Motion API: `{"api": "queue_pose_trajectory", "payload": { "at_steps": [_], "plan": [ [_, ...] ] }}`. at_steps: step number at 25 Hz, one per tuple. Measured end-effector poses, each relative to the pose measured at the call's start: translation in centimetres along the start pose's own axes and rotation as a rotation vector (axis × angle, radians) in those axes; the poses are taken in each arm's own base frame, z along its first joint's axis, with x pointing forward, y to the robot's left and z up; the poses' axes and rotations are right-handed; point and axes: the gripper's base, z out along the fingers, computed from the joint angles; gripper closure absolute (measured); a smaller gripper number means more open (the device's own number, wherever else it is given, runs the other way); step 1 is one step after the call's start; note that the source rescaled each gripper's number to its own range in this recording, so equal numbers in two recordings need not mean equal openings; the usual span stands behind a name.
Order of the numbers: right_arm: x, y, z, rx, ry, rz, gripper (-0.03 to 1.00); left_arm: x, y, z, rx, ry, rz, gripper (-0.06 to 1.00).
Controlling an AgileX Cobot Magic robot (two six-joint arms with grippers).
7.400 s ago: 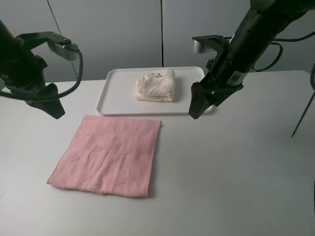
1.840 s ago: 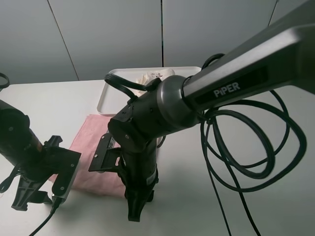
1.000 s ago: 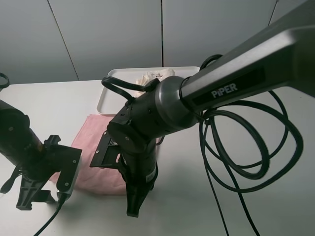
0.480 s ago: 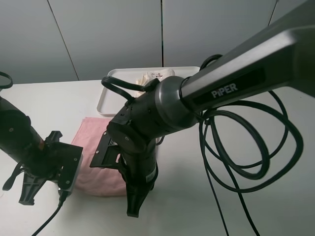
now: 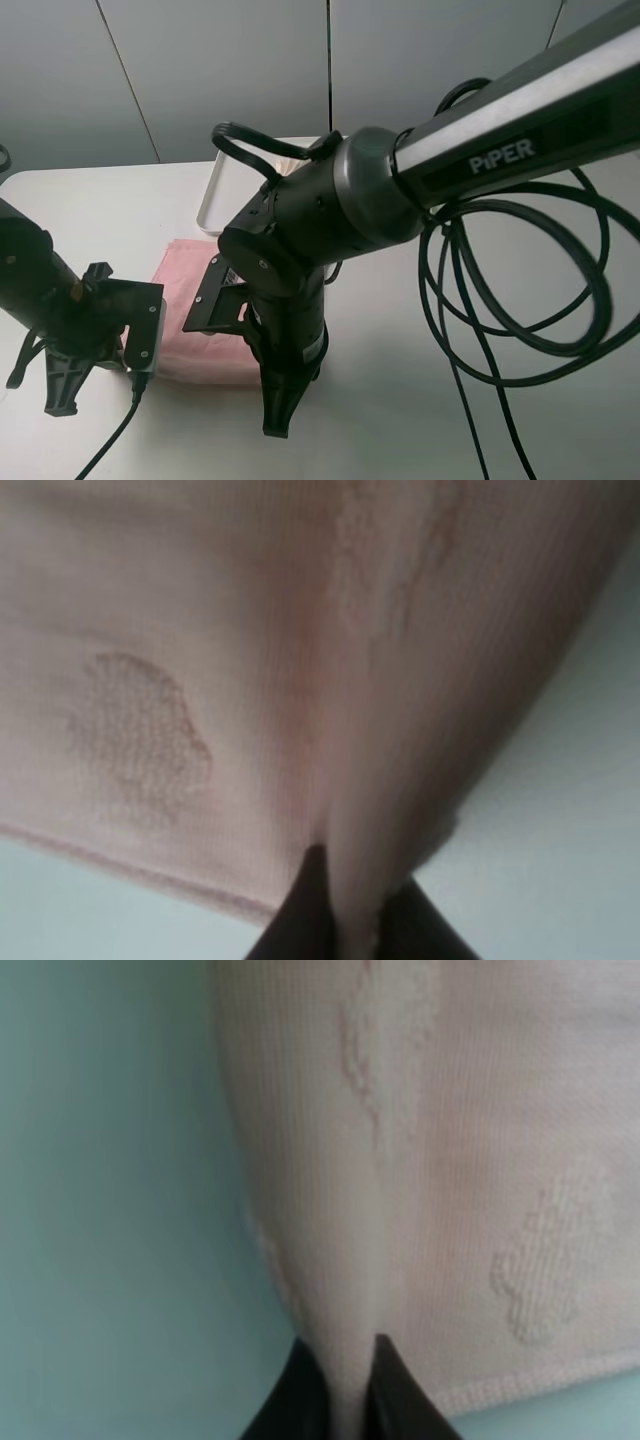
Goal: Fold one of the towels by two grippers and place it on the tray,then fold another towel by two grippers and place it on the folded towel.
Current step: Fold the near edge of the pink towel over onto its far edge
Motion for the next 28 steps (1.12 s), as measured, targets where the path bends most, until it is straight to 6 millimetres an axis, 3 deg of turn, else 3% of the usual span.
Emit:
{"api": "queue_pose_trajectory", "payload": {
  "at_steps": [7, 15, 22, 28],
  "plan": [
    [0.6, -0.1, -3.3, 0.024, -0.013, -0.009, 0.95, -0.2, 0.2, -3.2, -0.077, -0.104, -0.125, 0.94],
    [1.2, -0.1, -3.9, 0.029, 0.025, 0.027, 0.95, -0.5, 0.1, -5.1, -0.105, -0.199, -0.29, 0.94],
    [2.3, -3.3, -4.0, 0.121, 0.024, 0.19, 0.95, -0.6, 1.4, -5.6, -0.182, -0.285, -0.447, 0.94],
    [2.3, -6.1, -4.1, 0.15, -0.104, 0.3, 0.95, 1.2, 2.7, -5.6, -0.225, -0.304, -0.612, 0.94]
  ]
}}
